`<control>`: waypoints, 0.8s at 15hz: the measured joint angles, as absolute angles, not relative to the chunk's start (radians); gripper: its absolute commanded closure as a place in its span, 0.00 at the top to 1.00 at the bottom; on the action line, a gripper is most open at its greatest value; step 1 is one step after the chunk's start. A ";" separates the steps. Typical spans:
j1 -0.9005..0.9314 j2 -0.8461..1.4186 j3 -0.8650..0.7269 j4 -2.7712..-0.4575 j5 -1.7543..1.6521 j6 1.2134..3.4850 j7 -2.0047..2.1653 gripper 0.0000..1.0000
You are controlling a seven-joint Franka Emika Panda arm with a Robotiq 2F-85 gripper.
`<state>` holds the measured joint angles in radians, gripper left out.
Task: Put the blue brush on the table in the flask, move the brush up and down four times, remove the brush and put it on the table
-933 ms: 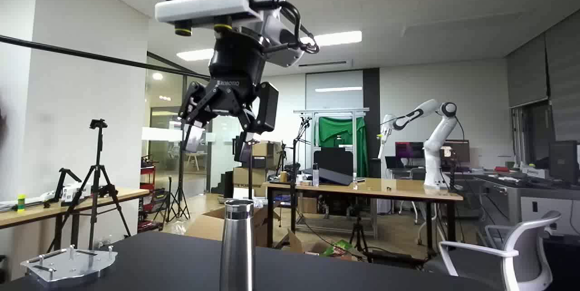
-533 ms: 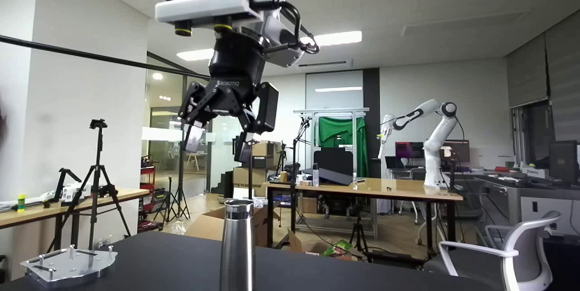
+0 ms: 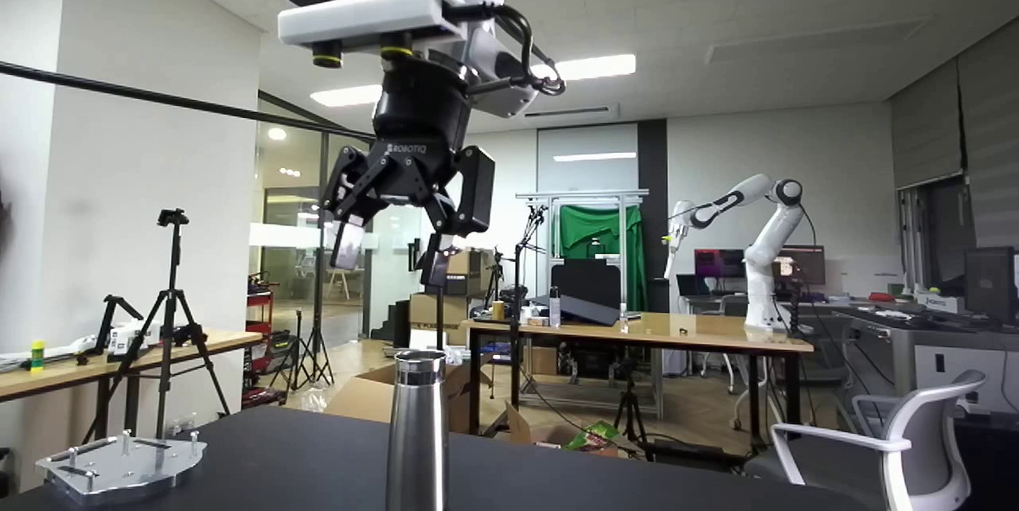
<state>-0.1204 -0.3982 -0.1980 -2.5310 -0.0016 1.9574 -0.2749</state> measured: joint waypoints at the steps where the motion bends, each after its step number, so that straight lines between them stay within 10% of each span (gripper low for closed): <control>1: -0.127 -0.388 -0.199 -2.528 0.000 1.988 -0.261 1.00; 12: -0.258 0.044 -0.298 -2.318 0.199 2.418 -0.156 1.00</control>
